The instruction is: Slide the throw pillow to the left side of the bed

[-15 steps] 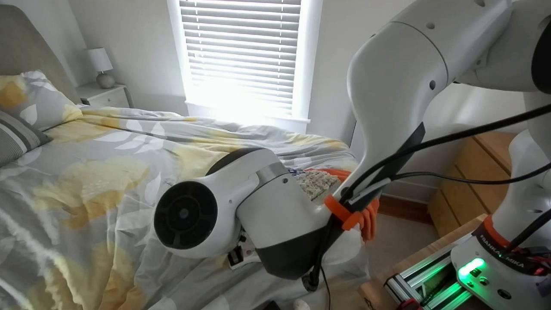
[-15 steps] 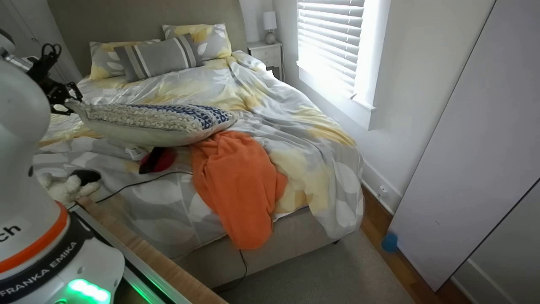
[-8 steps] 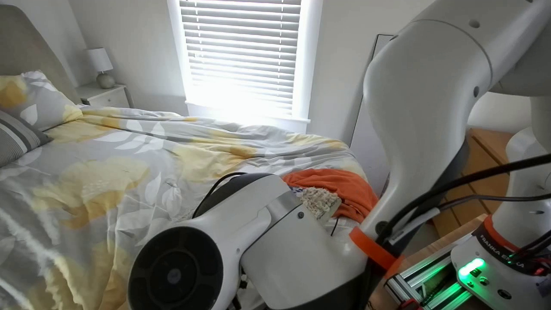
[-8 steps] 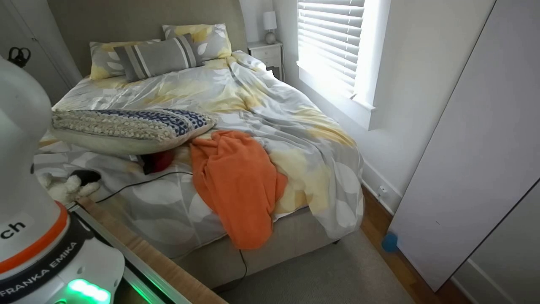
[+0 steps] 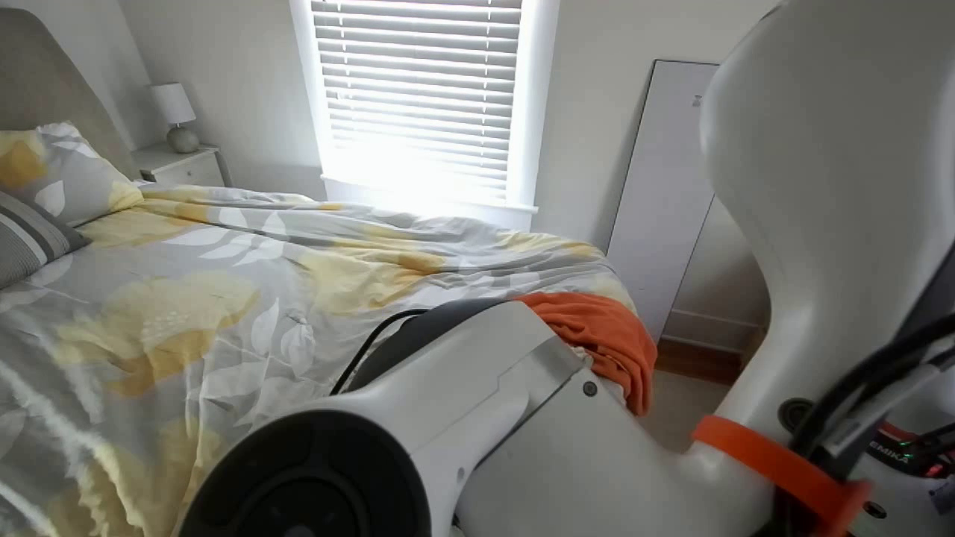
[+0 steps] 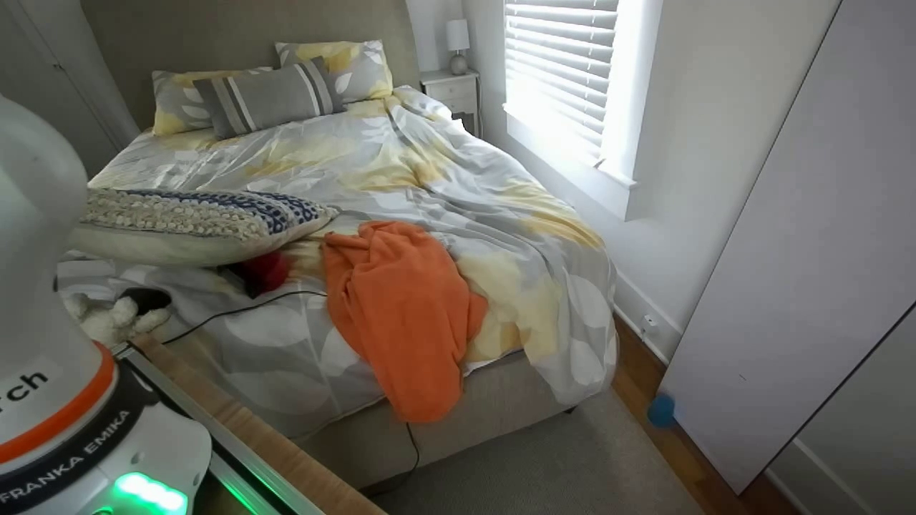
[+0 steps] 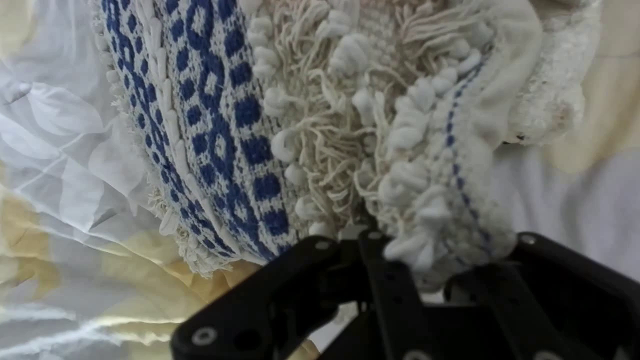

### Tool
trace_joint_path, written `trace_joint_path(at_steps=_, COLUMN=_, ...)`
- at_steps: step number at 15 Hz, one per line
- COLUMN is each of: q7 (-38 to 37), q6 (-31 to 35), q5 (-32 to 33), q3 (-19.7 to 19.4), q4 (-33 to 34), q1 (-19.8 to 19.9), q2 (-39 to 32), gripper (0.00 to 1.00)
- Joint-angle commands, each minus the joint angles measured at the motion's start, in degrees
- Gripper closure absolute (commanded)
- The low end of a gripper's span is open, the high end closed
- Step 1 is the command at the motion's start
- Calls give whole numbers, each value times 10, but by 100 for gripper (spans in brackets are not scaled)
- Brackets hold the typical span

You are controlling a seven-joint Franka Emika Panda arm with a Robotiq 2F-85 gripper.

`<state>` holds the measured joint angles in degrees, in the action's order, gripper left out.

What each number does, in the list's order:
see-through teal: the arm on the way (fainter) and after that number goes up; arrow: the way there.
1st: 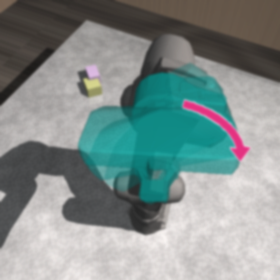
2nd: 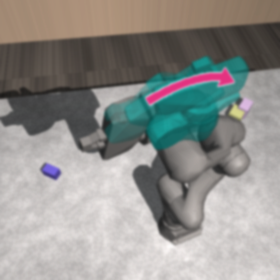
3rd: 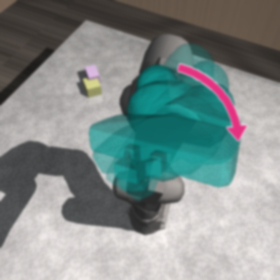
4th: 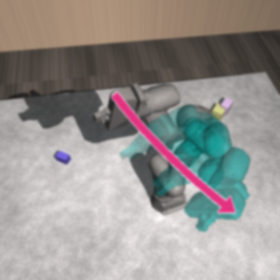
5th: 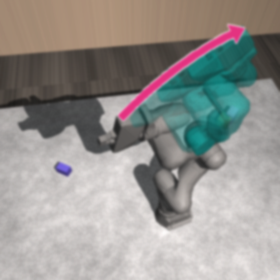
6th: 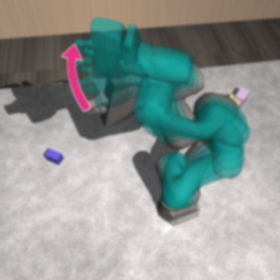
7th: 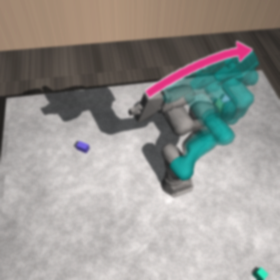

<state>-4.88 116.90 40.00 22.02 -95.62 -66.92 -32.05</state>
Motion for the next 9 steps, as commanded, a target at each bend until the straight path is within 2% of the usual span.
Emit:
trace_joint_path(at_steps=1, q7=37, q6=21, q5=-43, q3=0, q4=-27, q1=-8, q2=31, gripper=96)
trace_joint_path(at_steps=2, q7=41, q6=21, q5=-38, q3=-7, q4=-26, q1=-11, q2=28, gripper=60)
trace_joint_path(at_steps=3, q7=51, q6=35, q5=-41, q3=-7, q4=-29, q1=-6, q2=26, gripper=59)
trace_joint_path(at_steps=4, q7=52, q6=50, q5=-29, q3=-15, q4=-28, q1=-6, q2=20, gripper=54)
trace_joint_path(at_steps=9, q7=43, q6=100, q5=-31, q3=-49, q4=-10, q1=2, q2=-11, gripper=16)
